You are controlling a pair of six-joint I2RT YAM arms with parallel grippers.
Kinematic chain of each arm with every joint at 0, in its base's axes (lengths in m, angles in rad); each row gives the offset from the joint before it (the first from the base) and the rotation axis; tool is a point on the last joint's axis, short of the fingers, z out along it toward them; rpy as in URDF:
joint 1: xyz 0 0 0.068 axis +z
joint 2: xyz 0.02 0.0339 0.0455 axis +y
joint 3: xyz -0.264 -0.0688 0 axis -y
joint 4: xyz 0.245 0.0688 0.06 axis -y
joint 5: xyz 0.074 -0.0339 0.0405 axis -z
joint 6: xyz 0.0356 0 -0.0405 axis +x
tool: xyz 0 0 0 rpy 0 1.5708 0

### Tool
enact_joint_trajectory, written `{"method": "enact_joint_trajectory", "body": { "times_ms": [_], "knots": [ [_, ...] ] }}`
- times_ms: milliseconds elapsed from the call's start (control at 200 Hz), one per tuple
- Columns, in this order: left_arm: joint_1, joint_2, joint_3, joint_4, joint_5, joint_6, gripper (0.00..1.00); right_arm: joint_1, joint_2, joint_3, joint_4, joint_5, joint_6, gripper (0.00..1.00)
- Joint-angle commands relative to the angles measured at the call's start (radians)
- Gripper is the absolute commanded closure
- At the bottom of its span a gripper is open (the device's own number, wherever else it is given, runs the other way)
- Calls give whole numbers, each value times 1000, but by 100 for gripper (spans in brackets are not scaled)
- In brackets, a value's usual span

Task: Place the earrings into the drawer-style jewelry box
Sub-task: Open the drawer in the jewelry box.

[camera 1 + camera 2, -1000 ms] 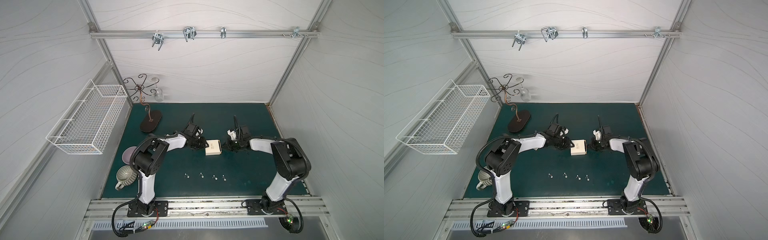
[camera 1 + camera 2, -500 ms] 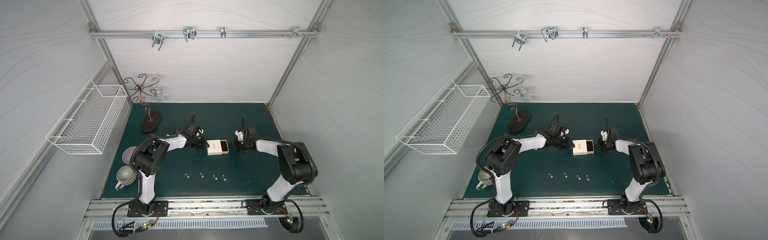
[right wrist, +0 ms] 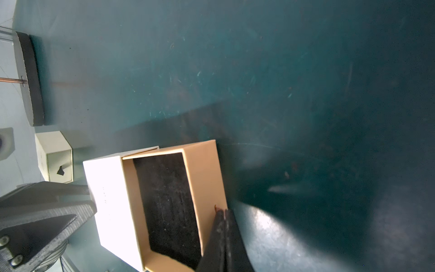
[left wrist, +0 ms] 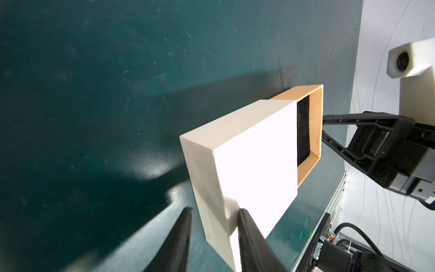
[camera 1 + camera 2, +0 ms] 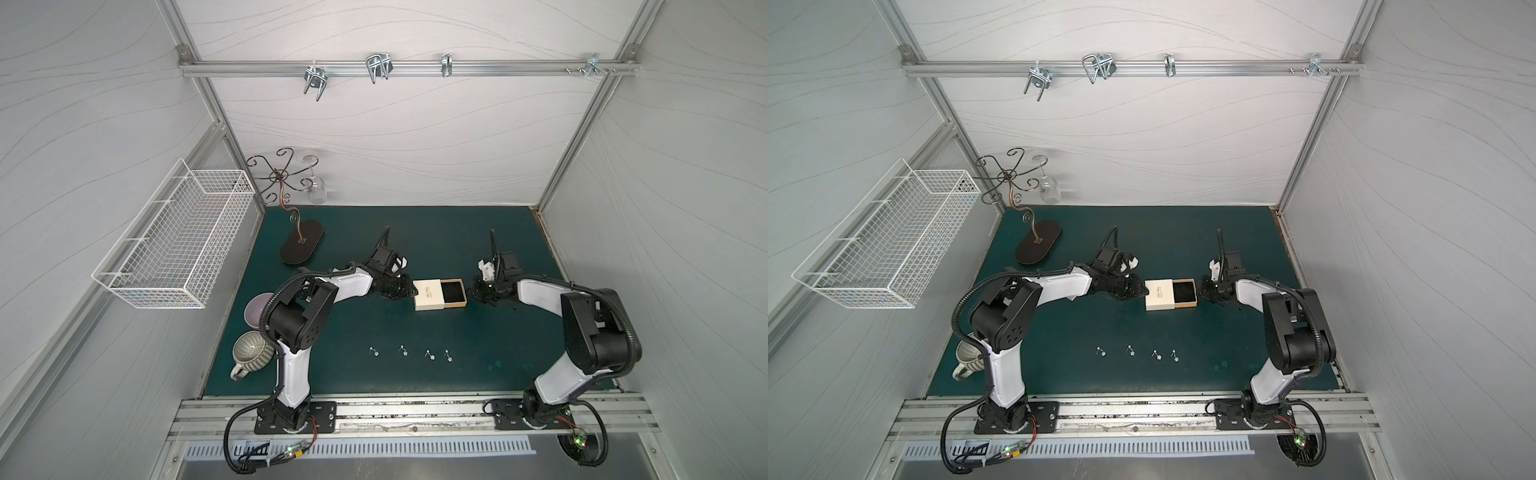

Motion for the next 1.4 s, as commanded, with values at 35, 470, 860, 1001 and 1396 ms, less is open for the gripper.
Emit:
{"method": "enact_joint_trajectory", "body": {
  "times_ms": [35, 470, 860, 1001, 1396],
  "knots": [
    [6, -5, 11, -31, 2, 27, 63, -8, 1, 18, -39, 38, -25, 100],
    [6, -7, 19, -44, 6, 43, 63, -8, 22, 51, -56, 78, -33, 100],
    [7, -9, 16, -44, 5, 40, 63, -6, 32, 57, -62, 84, -25, 100],
    [7, -10, 26, -51, 3, 43, 63, -6, 1, 59, -105, 116, -12, 88],
    [8, -103, 71, -156, -57, 75, 53, 41, -227, 95, -426, 232, 6, 55]
  ]
}}
